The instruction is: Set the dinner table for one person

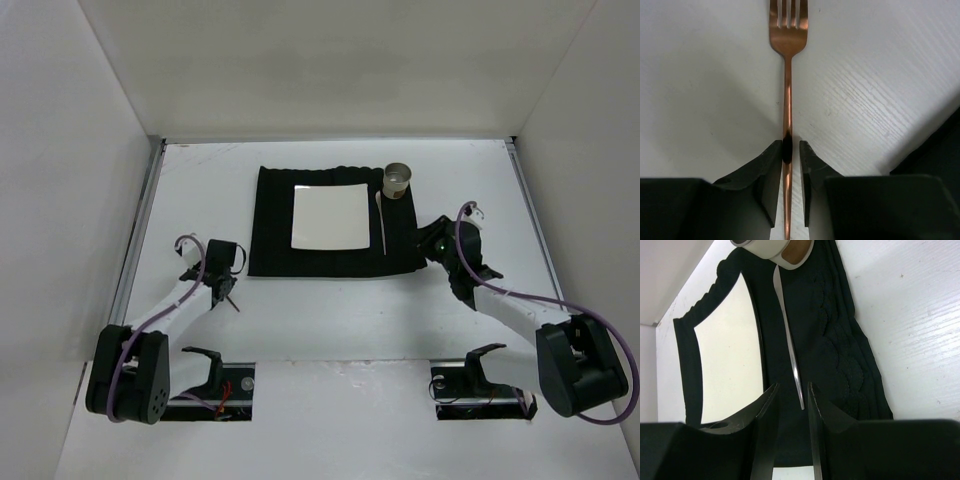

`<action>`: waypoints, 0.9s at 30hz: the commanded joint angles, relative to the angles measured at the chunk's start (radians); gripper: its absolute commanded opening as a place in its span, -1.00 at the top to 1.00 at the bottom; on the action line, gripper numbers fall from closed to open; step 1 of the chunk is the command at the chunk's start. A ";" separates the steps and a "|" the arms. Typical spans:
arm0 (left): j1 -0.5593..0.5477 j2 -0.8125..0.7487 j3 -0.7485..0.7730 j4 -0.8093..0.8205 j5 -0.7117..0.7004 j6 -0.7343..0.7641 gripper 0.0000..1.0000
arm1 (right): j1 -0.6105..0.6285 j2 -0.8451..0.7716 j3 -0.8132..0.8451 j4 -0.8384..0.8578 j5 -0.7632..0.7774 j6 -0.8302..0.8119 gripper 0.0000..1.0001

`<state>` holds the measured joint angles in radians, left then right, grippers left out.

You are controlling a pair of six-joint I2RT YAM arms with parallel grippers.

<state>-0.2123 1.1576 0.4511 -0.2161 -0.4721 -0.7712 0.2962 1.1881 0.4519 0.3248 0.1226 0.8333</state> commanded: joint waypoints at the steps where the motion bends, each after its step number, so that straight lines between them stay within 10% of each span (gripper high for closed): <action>1: 0.017 0.016 -0.020 0.018 0.049 0.003 0.73 | 0.007 -0.016 0.028 0.063 -0.012 -0.003 0.31; 12: -0.106 -0.121 0.113 0.018 -0.075 0.075 1.00 | 0.004 -0.035 0.021 0.063 0.005 -0.002 0.31; 20: -0.362 0.201 0.414 0.124 -0.109 0.401 0.96 | 0.004 -0.022 0.025 0.063 0.002 0.001 0.31; 27: -0.347 0.462 0.580 0.199 -0.093 0.546 0.94 | 0.004 -0.025 0.022 0.063 0.008 0.000 0.31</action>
<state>-0.5793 1.5742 0.9722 -0.0540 -0.5579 -0.3321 0.2962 1.1622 0.4519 0.3302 0.1226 0.8345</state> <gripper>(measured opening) 0.065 0.346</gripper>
